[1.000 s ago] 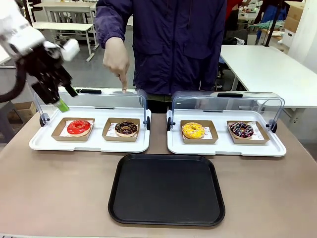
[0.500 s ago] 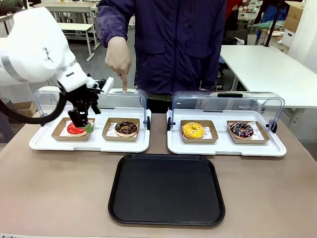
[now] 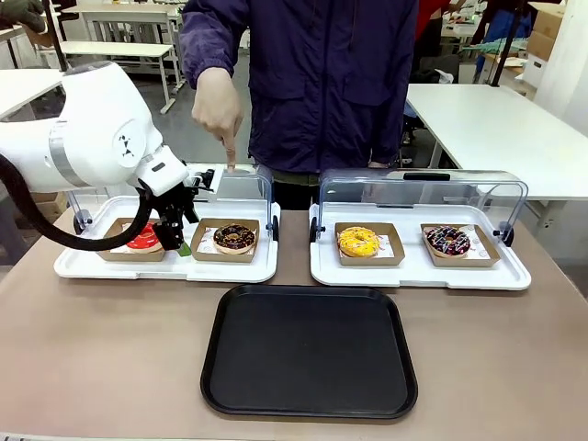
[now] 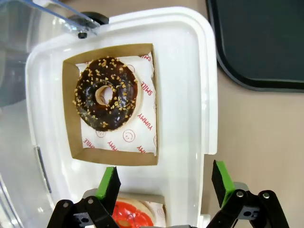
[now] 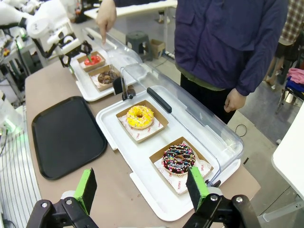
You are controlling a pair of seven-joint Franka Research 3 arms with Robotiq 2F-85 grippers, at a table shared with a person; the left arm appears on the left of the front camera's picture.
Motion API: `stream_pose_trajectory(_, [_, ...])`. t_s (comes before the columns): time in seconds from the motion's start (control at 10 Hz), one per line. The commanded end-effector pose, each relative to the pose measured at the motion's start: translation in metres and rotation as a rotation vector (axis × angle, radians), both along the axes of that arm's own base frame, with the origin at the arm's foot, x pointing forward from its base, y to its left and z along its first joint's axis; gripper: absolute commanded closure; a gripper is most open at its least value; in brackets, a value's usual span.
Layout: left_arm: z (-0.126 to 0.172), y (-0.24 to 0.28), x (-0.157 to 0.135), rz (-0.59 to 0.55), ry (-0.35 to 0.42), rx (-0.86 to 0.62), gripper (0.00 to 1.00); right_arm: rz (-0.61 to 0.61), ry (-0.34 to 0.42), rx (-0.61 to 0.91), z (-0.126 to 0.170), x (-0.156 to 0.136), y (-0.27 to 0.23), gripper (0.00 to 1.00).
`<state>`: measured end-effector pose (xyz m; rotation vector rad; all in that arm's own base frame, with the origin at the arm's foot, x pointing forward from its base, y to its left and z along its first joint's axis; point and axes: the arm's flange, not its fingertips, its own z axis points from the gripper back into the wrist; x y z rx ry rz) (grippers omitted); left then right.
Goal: Move the second donut from the left to the tray.
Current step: Pick up the Paper togo box containing the Donut indicated by the person and place it on the Handle tray.
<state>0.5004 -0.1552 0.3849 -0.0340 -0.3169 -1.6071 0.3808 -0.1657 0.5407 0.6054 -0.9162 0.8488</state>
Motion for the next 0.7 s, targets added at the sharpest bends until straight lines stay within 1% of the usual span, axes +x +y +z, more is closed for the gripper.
stream_pose_trajectory(0.0, [0.012,0.004,-0.01,-0.034,0.003,0.005,0.0,0.014,-0.024,-0.005,0.001,0.001,-0.001,0.0])
stream_pose_trajectory(0.1, [0.012,0.004,-0.01,-0.034,0.003,0.005,0.0,0.014,-0.024,-0.005,0.001,0.001,-0.001,0.0])
stream_pose_trajectory(0.2, [0.006,0.0,-0.002,-0.008,0.001,0.0,0.0,0.014,-0.024,-0.005,0.001,0.001,-0.001,0.0])
stream_pose_trajectory(0.3, [0.001,-0.004,-0.002,-0.003,-0.017,0.04,0.0,0.014,-0.024,-0.005,0.001,0.001,-0.001,0.0])
stream_pose_trajectory(0.5, [-0.019,-0.014,0.007,0.005,0.013,0.058,0.0,0.014,-0.024,-0.005,0.001,0.001,-0.001,0.0])
stream_pose_trajectory(0.6, [-0.023,-0.014,0.01,0.019,-0.01,0.061,0.0,0.014,-0.024,-0.005,0.001,0.001,-0.001,0.0])
